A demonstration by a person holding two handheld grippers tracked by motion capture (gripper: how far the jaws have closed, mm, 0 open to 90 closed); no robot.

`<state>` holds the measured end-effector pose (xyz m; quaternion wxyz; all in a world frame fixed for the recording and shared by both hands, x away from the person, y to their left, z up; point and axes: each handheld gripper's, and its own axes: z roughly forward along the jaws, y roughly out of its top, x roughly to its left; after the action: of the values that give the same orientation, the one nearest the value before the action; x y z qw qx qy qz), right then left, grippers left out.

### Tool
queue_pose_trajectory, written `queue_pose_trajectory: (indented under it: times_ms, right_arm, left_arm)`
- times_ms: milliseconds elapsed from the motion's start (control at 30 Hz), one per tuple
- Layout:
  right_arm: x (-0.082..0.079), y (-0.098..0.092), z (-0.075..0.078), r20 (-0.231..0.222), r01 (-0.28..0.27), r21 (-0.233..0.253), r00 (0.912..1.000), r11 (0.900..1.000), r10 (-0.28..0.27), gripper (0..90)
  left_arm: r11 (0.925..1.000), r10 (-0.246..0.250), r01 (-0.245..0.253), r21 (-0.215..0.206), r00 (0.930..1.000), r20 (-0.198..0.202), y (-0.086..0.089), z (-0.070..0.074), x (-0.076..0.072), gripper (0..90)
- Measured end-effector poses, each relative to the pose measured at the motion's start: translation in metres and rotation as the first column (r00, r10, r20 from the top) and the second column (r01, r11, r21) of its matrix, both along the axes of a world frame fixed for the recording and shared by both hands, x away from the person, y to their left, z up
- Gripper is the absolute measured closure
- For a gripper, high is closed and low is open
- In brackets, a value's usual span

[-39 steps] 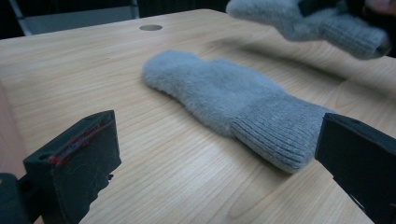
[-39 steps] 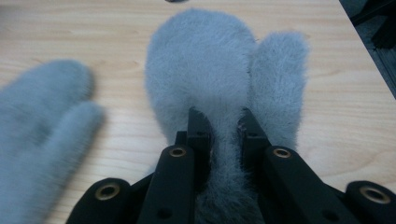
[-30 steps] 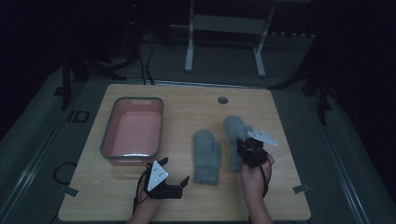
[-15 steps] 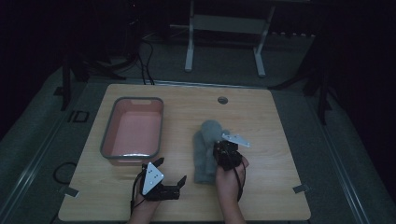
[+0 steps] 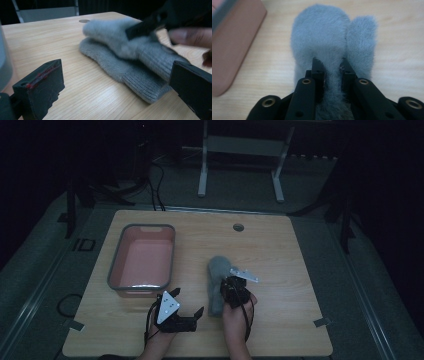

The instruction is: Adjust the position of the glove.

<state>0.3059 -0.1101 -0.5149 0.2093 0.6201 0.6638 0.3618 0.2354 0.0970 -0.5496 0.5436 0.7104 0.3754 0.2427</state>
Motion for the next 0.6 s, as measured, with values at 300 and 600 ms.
queue_pose_trajectory:
  times_ms: [300,600]
  right_arm:
    - [-0.004,0.007,-0.004,-0.006,-0.033,0.035,0.9994,0.999,0.033,76.3]
    - [-0.001,0.018,-0.016,-0.020,-0.082,-0.025,0.9964,0.996,0.082,62.6]
  left_arm:
    - [1.0000,0.009,-0.009,-0.002,0.9999,-0.003,0.002,0.000,0.001,0.3]
    - [0.9999,0.017,-0.017,0.004,0.9997,-0.016,0.003,-0.001,0.002,0.3]
